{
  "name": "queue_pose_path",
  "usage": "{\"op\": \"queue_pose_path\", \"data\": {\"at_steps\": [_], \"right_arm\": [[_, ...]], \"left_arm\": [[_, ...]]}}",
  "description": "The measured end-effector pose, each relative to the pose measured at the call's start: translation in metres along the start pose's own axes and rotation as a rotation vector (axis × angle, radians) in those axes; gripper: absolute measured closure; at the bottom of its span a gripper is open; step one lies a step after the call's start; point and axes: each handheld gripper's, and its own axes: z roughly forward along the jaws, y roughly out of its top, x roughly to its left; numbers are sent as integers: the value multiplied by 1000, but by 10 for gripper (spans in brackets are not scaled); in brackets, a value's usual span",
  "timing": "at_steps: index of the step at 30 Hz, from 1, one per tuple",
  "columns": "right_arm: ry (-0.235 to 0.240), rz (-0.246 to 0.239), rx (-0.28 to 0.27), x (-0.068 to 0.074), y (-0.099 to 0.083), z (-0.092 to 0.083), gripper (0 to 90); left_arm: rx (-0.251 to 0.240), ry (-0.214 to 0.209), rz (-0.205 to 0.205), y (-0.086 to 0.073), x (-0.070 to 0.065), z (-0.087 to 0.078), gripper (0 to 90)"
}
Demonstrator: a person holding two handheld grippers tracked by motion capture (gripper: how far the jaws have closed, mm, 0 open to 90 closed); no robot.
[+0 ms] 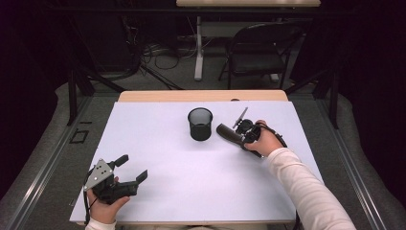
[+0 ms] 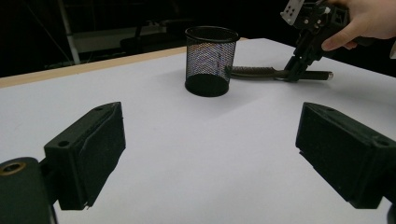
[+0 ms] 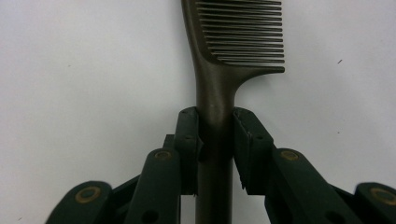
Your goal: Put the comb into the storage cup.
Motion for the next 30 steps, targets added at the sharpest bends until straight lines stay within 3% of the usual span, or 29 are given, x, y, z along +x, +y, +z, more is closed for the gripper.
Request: {"op": "queue_pose_path", "data": {"at_steps": [9, 17, 22, 25, 30], "right_arm": [[-8, -2, -30, -1, 0, -6, 728], [-21, 29, -52, 1, -1, -11, 728], [-30, 24, -74, 0, -1, -15, 728], [-34, 49, -88, 1, -2, -18, 729], [-38, 38, -103, -1, -2, -21, 729]], "left_arm": [[0, 0, 0, 0, 0, 0, 82], [0, 0, 0, 0, 0, 0, 82], [0, 1, 0, 0, 0, 0, 82], [0, 1, 0, 0, 0, 0, 82], [0, 1, 0, 0, 0, 0, 82]]}}
